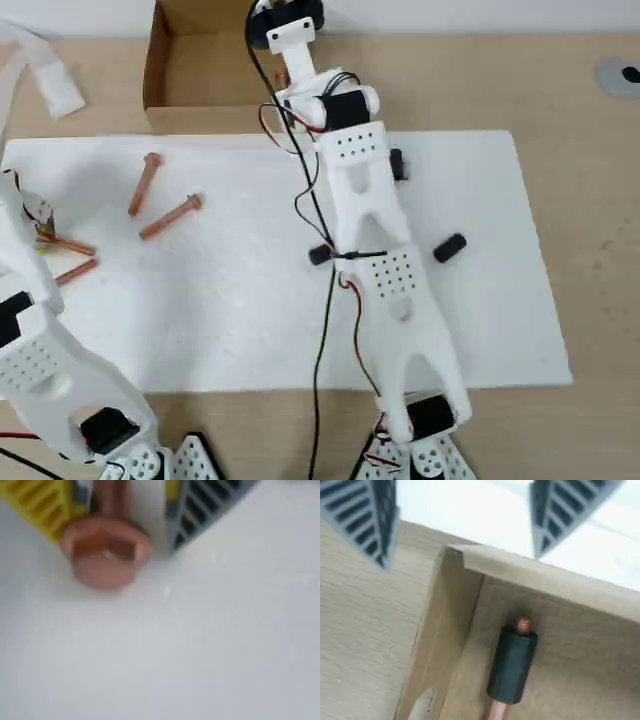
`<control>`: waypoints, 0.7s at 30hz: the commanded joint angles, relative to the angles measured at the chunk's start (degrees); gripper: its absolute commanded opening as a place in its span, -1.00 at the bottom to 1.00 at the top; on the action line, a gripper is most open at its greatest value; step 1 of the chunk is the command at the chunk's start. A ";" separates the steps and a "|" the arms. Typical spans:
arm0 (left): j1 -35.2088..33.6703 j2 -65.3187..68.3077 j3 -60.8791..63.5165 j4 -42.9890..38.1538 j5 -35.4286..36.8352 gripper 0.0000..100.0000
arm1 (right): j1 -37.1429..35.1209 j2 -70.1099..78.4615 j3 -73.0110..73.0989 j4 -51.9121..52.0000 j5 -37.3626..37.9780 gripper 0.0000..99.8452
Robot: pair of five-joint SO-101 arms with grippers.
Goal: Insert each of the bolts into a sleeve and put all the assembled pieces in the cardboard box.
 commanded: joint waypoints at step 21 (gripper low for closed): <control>3.25 7.34 -6.33 0.62 -1.14 -0.98 | 0.75 -6.37 -3.03 3.25 0.18 -0.57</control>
